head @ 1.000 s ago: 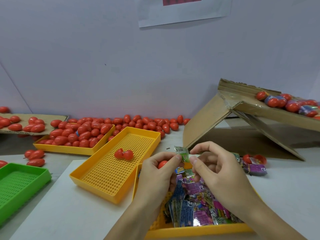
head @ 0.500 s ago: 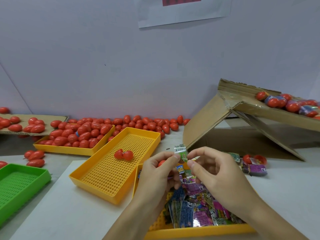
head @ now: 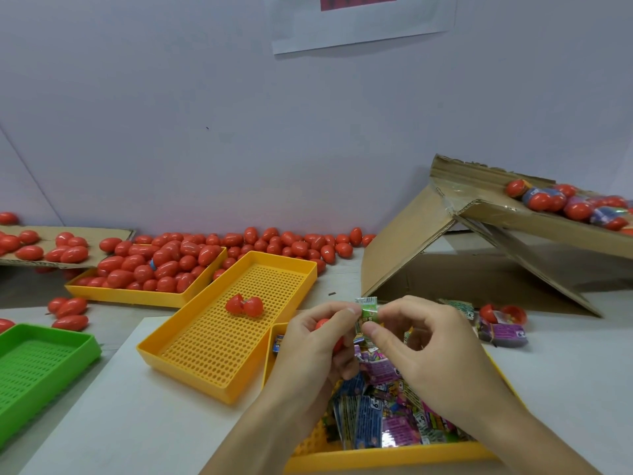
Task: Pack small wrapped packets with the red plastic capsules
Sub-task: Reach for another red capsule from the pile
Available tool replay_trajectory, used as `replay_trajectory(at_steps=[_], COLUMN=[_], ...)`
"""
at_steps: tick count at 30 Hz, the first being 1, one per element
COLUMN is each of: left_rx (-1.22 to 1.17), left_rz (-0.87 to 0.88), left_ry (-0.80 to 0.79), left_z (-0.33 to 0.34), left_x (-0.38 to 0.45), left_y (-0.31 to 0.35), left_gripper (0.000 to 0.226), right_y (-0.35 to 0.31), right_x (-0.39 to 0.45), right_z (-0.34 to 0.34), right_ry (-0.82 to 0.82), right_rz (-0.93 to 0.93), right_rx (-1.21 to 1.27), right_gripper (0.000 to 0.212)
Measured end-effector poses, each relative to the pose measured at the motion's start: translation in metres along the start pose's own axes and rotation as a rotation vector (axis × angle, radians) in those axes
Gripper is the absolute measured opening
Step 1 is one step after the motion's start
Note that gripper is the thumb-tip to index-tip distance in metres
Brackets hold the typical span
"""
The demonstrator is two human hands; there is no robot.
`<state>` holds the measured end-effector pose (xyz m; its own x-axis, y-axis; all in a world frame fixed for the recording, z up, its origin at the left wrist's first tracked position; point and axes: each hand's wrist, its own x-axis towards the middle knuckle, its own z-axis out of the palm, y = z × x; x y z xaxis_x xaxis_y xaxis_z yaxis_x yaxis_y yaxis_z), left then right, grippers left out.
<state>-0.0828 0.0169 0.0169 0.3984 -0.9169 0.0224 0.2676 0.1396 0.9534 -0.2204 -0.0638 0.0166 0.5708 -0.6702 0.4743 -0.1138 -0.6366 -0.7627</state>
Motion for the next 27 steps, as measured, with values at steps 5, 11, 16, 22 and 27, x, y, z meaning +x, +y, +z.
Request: replay_trajectory(at_steps=[5, 11, 16, 22, 27], left_rx=[0.071, -0.137, 0.054, 0.182, 0.052], left_rz=[-0.016, -0.099, 0.021, 0.052, -0.061], left_ry=[-0.009, 0.034, 0.120, 0.062, -0.013], left_z=[0.000, 0.004, 0.002, 0.002, 0.009], left_x=[0.000, 0.002, 0.002, 0.001, -0.002], left_y=[-0.003, -0.003, -0.006, -0.007, -0.002], left_gripper=[0.021, 0.032, 0.025, 0.023, 0.024], right_y=[-0.001, 0.008, 0.006, 0.007, 0.008], right_x=[0.001, 0.007, 0.009, 0.009, 0.011], right_z=[0.001, -0.007, -0.010, -0.009, -0.013], right_ry=[0.031, 0.169, 0.213, 0.189, 0.160], right_rz=[0.011, 0.181, 0.261, 0.309, 0.375], right_rx=[0.034, 0.152, 0.199, 0.234, 0.369], right_gripper=[0.017, 0.016, 0.018, 0.021, 0.026])
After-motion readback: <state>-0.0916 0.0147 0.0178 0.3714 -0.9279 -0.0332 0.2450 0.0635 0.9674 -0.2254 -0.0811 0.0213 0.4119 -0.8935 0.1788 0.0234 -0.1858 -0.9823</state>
